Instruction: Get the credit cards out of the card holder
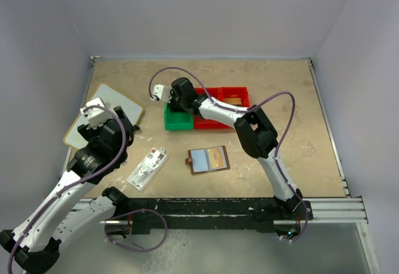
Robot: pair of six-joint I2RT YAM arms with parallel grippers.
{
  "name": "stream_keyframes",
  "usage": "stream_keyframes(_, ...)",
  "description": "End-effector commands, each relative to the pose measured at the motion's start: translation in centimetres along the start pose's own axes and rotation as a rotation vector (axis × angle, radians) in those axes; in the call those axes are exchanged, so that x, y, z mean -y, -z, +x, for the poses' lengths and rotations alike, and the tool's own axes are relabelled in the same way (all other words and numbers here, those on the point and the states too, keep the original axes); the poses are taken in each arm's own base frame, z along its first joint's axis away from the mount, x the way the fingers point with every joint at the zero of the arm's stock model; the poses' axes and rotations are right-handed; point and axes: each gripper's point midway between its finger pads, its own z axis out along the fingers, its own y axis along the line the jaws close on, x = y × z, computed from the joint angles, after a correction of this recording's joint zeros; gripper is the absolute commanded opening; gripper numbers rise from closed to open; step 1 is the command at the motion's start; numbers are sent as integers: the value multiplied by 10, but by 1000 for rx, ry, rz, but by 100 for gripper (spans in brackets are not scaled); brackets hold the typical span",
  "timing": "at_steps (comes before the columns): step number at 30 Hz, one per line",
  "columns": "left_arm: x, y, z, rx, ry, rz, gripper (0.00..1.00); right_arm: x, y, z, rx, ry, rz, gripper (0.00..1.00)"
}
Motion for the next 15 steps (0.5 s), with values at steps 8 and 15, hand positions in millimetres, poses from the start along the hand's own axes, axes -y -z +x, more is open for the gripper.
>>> stream_keyframes(8,-22,13,-32,98,141,-21,86,18,-9,-9,-16,104,80,5)
stream_keyframes(15,-25,14,-34,105,154,-20,85,7,-16,0,-52,120,69,10)
